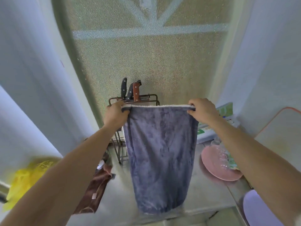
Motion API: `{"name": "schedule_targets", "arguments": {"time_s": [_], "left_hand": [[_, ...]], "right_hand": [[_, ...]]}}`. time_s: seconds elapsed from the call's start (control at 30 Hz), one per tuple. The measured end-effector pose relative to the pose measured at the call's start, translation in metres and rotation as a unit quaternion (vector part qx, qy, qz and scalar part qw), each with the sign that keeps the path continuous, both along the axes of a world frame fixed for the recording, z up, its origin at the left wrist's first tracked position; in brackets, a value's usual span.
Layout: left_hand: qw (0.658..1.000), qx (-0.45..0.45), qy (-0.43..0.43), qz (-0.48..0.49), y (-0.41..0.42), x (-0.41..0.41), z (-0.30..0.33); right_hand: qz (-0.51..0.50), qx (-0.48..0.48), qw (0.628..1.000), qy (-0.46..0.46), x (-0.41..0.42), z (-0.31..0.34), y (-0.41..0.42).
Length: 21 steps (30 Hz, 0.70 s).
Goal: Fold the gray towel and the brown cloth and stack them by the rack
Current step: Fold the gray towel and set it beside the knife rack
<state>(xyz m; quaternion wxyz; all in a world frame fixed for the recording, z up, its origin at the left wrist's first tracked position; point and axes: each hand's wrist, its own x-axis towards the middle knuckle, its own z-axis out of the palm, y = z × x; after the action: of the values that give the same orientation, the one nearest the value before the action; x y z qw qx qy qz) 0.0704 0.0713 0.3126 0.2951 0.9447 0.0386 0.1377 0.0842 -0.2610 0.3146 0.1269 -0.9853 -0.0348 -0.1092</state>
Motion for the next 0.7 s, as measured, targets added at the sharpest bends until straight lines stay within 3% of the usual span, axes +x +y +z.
{"name": "schedule_targets", "arguments": {"time_s": [0.23,0.47,0.7], "left_hand": [[0.996,0.051,0.07,-0.025,0.003,-0.008,-0.079],[0.989,0.047,0.139,-0.031,-0.007,-0.035,-0.182],[0.975,0.035,0.217,-0.033,-0.031,-0.03,-0.265]], "right_hand": [[0.023,0.002,1.0,-0.017,-0.017,-0.069,-0.007],[0.02,0.024,0.997,0.074,-0.026,-0.171,-0.015],[0.018,-0.012,0.98,0.197,-0.012,-0.265,-0.026]]}}
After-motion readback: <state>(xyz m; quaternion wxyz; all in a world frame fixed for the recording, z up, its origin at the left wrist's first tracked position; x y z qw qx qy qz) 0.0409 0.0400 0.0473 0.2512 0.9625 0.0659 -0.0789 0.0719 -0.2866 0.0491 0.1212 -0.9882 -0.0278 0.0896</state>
